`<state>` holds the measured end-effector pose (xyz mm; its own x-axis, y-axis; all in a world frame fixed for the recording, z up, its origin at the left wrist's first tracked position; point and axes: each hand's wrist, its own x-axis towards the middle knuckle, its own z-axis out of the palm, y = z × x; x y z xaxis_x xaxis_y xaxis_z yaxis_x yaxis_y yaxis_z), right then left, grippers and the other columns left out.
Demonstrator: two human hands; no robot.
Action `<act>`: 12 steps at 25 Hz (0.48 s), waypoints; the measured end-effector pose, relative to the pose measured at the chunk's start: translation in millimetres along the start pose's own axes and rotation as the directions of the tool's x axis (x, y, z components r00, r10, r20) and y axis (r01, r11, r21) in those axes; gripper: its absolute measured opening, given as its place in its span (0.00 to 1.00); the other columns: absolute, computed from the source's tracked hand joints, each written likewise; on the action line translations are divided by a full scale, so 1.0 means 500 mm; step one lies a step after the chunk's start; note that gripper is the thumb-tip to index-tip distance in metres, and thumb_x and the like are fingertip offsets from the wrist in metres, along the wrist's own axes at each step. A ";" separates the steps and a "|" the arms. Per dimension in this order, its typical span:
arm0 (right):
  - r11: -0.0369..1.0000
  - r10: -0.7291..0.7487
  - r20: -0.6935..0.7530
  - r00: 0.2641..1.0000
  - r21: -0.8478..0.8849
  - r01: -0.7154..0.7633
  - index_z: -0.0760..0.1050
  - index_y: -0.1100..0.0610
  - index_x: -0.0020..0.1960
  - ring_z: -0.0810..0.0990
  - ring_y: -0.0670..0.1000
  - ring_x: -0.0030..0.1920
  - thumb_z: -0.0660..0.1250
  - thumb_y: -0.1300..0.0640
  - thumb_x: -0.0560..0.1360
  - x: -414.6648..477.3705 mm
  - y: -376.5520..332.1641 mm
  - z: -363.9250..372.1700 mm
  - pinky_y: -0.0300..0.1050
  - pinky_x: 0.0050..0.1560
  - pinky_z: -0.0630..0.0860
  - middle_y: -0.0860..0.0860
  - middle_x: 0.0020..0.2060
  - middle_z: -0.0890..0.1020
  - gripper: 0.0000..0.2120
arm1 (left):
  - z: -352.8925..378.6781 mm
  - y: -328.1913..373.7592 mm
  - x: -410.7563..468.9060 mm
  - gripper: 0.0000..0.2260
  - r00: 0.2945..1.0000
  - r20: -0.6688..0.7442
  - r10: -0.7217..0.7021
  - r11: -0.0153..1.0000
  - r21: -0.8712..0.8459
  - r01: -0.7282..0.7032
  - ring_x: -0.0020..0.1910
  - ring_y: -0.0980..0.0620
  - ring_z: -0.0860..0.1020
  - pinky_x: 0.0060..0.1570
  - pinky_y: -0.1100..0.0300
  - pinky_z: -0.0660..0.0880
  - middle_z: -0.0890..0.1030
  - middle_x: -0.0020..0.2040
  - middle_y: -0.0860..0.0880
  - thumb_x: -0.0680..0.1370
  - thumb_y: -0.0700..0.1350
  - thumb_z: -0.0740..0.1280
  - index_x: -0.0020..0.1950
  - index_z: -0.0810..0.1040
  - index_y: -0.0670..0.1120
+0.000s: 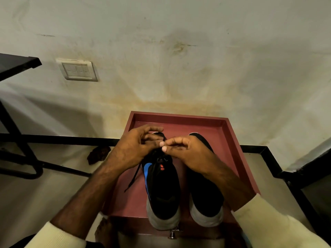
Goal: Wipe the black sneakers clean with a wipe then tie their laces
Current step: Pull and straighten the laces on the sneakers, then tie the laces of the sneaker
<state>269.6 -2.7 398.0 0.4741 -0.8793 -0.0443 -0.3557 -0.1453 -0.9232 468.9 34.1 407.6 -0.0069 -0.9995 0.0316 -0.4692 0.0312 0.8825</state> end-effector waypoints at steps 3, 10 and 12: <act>0.853 -0.137 -0.229 0.964 -0.521 -0.003 0.85 0.48 0.53 0.84 0.42 0.44 0.72 0.48 0.79 -0.046 -0.011 -0.127 0.42 0.48 0.81 0.43 0.45 0.86 0.06 | -0.008 -0.007 -0.002 0.09 0.995 0.095 -0.034 0.991 0.132 0.021 0.47 0.60 0.85 0.56 0.57 0.82 0.87 0.44 0.55 0.80 0.43 0.72 0.57 0.84 0.56; 0.355 0.713 0.034 0.701 -0.879 -0.319 0.78 0.46 0.63 0.83 0.50 0.56 0.78 0.49 0.72 -0.176 0.096 -0.200 0.46 0.58 0.82 0.49 0.61 0.82 0.21 | 0.017 0.007 -0.009 0.22 0.971 0.187 -0.147 0.862 0.505 0.033 0.51 0.57 0.81 0.57 0.53 0.81 0.83 0.52 0.56 0.72 0.69 0.71 0.55 0.82 0.54; 0.277 0.707 -0.005 0.707 -0.918 -0.284 0.77 0.51 0.67 0.82 0.54 0.61 0.76 0.52 0.75 -0.180 0.111 -0.171 0.48 0.61 0.81 0.52 0.65 0.80 0.21 | 0.030 0.005 -0.018 0.40 0.918 0.295 -0.264 0.791 0.611 0.032 0.64 0.52 0.76 0.66 0.50 0.76 0.75 0.66 0.52 0.66 0.75 0.71 0.71 0.74 0.54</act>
<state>138.6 29.6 383.4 0.0797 -0.7273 -0.6817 -0.9725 -0.2068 0.1069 454.6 43.2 402.7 -0.1429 -0.9285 -0.3428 -0.9108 -0.0122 0.4128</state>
